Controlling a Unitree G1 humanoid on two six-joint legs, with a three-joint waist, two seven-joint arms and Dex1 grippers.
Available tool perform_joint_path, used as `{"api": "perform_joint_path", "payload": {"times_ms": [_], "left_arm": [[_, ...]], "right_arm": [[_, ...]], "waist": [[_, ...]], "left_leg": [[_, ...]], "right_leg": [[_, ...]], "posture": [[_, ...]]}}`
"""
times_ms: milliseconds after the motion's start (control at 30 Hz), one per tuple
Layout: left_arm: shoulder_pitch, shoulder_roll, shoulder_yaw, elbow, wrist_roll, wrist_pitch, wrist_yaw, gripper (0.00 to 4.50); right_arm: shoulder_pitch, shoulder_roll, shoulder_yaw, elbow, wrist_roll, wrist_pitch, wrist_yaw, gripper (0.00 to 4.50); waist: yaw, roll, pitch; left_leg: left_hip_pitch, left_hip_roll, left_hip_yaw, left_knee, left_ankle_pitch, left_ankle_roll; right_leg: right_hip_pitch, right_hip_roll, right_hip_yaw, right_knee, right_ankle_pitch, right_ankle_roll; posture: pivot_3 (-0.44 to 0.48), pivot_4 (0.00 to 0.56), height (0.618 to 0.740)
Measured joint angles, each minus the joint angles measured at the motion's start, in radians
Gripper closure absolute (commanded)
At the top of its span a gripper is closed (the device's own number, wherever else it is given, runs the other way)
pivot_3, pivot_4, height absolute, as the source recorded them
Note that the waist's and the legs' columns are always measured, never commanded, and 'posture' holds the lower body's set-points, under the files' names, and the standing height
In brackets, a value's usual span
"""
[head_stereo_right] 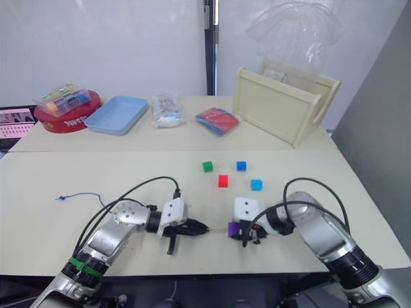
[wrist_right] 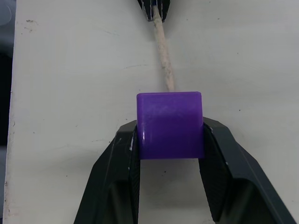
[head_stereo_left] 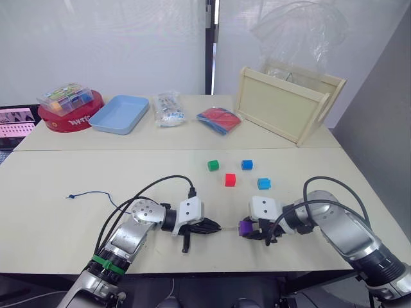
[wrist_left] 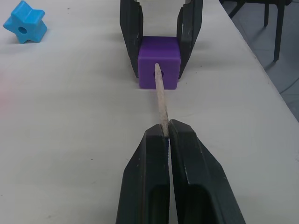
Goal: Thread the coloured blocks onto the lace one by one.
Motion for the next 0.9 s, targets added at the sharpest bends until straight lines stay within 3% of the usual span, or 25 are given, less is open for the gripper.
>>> {"api": "perform_joint_path", "payload": {"times_ms": [400,900], "left_arm": [[-0.004,-0.01,-0.019,-0.01,0.007,0.041,0.016,4.5],[-0.128,-0.139,-0.093,0.089,0.066,0.042,0.041,4.5]], "right_arm": [[0.0,0.0,0.002,-0.002,0.0,0.0,-0.004,3.32],[-0.024,0.009,0.013,0.018,-0.005,0.003,0.015,3.32]], "waist": [[-0.001,0.0,0.0],[-0.004,0.0,0.0]], "left_leg": [[0.0,0.0,0.0,0.0,0.0,0.0],[0.001,0.0,0.0,0.0,0.0,0.0]], "right_leg": [[0.0,0.0,0.0,0.0,0.0,0.0],[0.0,0.001,0.0,0.0,0.0,0.0]], "posture": [[0.0,0.15,0.74],[0.0,0.15,0.74]]}}
